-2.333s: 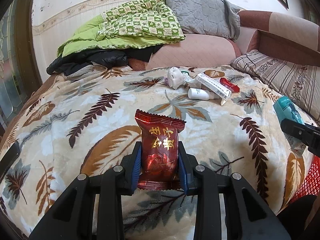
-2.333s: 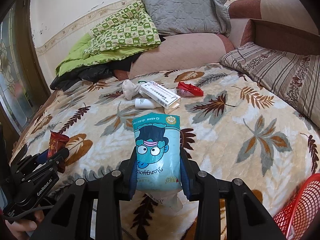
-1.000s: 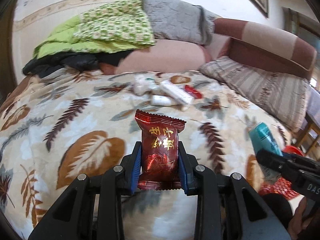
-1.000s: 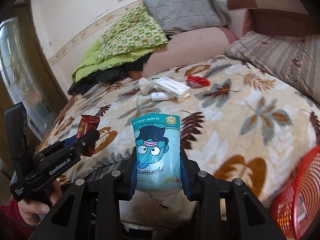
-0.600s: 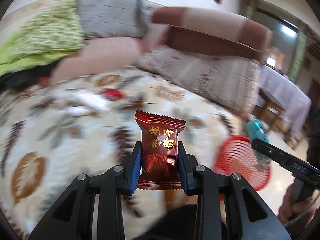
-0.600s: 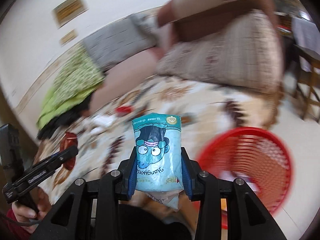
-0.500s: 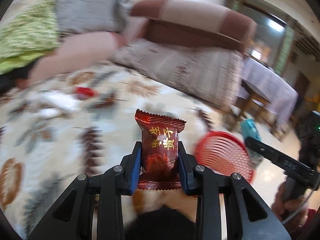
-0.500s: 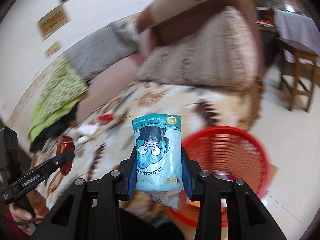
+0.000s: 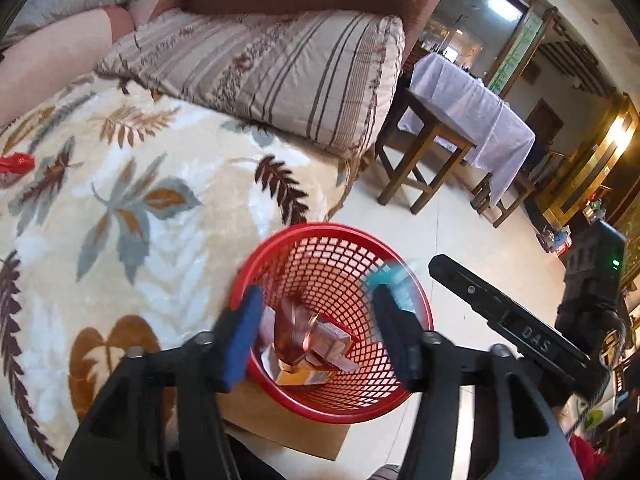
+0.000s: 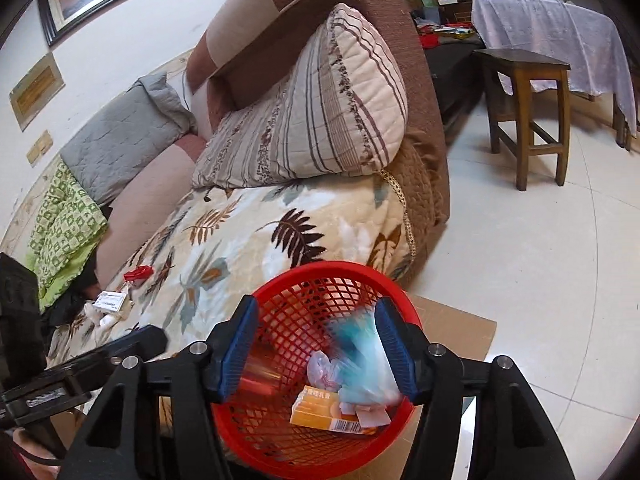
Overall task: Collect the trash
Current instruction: 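Carry both items to the red basket and open both tools to drop them, then bring both open tools back over the trash on the bed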
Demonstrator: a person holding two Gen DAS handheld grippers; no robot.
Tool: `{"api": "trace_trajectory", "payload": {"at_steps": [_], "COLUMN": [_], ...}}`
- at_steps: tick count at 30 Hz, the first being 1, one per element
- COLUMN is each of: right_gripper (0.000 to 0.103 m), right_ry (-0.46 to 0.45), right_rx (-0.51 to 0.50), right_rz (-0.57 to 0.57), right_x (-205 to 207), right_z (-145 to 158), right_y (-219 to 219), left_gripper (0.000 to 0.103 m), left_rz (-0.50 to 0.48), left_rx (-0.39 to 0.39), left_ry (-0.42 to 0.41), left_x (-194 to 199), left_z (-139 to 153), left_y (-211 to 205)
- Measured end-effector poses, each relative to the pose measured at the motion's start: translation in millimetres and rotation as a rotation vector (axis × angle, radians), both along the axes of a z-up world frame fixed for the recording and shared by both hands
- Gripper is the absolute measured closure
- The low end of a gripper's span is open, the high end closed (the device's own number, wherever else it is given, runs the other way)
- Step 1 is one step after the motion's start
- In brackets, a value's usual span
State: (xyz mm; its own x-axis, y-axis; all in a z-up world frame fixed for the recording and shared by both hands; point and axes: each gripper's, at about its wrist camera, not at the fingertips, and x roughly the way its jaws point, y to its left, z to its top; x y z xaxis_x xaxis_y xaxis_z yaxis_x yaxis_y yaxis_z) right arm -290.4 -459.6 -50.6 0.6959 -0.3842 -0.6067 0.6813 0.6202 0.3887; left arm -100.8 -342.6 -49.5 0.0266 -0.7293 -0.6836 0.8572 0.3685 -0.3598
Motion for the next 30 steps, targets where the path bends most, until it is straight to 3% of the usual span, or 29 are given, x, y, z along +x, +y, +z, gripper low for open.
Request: {"api": "trace_trajectory", "payload": {"at_steps": [7,17,22,26,30], "right_gripper": [0.038,0.034,0.032,0.028,0.021], "right_ry": [-0.022,-0.015,0.017,0.077,0.112], "right_rx": [-0.017,-0.079,-0.074,-0.136,-0.133], "right_rz": [0.097,0.434,0.633,0.742,0.837], "right_x": [22.4,113.0,178.3,229.3,292.6], "right_z": [10.0,26.7,26.8,20.9,10.5], "right_y": [19.1,97.1,146.0,176.1,186.5], "left_gripper": [0.04,0.04,0.04,0.04,0.04], "left_rz": [0.071,0.394,0.583,0.732,0.881], "left_rx": [-0.032,0.025,0.069,0.083,0.092], "left_ry": [-0.037,-0.077,-0.083,-0.04,-0.109], "left_x": [21.9,96.1,141.9,184.2,215.7], "left_z": [20.6,20.1,4.9,-18.7,-45.6], "left_y": [43.5,167.0,232.4,272.8,295.9]}}
